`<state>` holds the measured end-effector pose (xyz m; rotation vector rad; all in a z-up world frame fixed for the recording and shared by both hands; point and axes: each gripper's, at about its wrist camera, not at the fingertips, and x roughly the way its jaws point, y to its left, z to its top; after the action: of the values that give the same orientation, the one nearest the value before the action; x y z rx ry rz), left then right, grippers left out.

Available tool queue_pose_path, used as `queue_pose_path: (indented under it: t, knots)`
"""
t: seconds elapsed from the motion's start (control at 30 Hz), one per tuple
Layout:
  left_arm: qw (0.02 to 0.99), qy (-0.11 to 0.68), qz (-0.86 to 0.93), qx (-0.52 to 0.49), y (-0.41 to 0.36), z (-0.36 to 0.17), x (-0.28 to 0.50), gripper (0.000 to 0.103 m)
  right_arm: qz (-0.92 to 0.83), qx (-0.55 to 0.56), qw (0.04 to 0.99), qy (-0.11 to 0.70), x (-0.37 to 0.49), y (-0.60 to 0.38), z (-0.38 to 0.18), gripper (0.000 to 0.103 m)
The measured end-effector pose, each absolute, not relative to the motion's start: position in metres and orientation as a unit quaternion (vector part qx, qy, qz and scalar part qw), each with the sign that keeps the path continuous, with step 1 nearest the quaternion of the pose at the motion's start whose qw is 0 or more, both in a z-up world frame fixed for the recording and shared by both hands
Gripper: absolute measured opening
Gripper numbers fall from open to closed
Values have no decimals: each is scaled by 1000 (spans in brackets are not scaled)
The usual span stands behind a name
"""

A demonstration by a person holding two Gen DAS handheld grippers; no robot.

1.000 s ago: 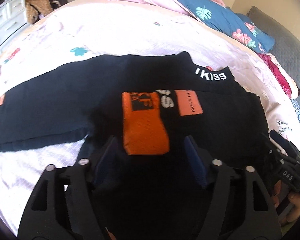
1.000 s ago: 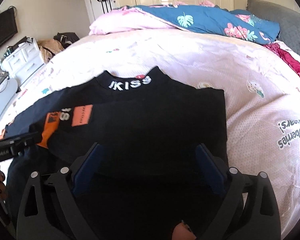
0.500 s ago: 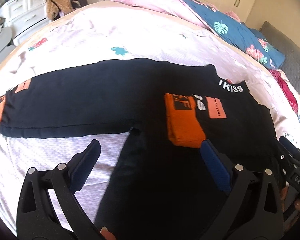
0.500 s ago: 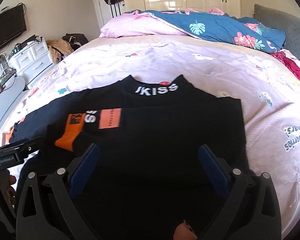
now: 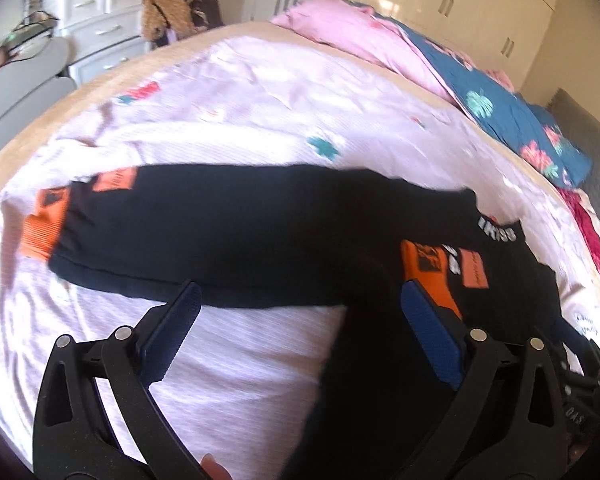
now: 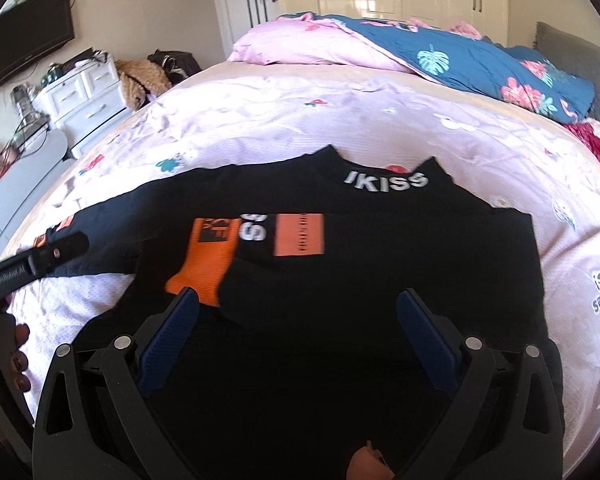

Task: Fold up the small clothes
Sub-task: 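Move the left tool to the orange cuff of the other sleeve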

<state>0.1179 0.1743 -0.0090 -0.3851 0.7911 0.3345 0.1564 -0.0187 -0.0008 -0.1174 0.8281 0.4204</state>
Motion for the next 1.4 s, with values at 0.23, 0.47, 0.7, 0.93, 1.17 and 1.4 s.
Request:
queue_pose_path:
  t: [0.23, 0.47, 0.7, 0.93, 1.17, 1.4]
  knots:
    - [890, 359, 202, -195, 202, -1, 105, 94, 222, -72, 891, 389, 152, 15, 7, 99]
    - [885, 342, 234, -213, 229, 5, 91, 94, 247, -82, 884, 388, 150, 48, 12, 99]
    - [874, 338, 256, -240, 252, 3, 78, 94, 276, -98, 876, 383, 145, 84, 16, 99]
    - [857, 344, 285, -258, 274, -4, 69, 94, 307, -99, 861, 393, 145, 114, 16, 99]
    - [837, 353, 314, -276, 298, -14, 60, 94, 334, -117, 845, 401, 142, 144, 11, 99]
    - [813, 367, 324, -316, 324, -32, 53, 94, 347, -126, 837, 404, 136, 161, 3, 99]
